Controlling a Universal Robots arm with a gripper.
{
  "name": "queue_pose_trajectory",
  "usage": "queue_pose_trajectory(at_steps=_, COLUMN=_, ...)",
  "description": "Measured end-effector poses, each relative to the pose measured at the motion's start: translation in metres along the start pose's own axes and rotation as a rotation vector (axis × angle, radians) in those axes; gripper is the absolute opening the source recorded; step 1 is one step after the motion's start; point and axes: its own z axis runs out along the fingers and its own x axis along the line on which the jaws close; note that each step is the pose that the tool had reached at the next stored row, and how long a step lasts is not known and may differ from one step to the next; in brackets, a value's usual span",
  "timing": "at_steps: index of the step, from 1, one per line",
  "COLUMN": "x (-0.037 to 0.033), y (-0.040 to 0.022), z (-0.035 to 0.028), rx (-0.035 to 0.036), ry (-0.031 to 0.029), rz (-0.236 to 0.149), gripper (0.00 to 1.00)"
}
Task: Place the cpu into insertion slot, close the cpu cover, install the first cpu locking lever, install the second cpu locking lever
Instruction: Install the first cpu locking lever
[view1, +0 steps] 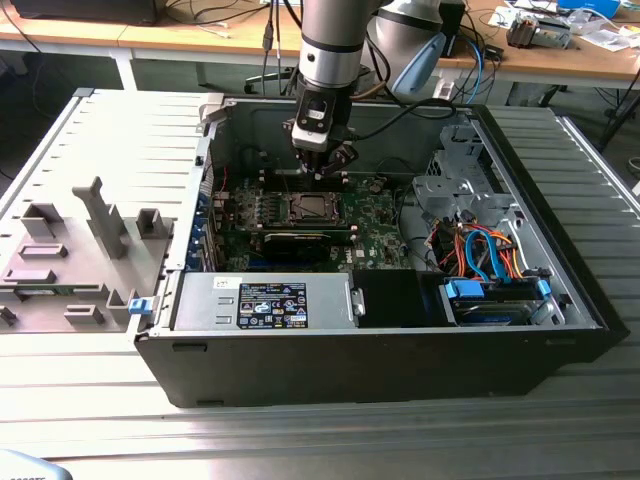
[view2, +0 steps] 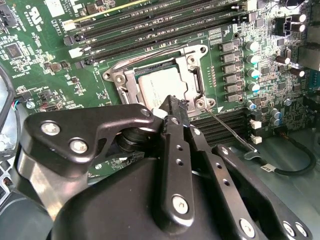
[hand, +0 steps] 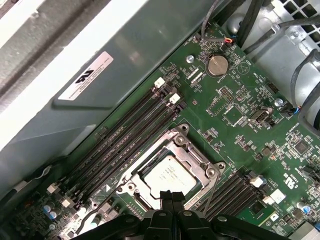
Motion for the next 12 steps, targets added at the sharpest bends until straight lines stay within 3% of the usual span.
queue_pose_trajectory(at_steps=12, x=0.0000, y=0.0000, z=0.0000, rx=0.0000, ry=-0.0009, rz=-0.015, gripper=0.11)
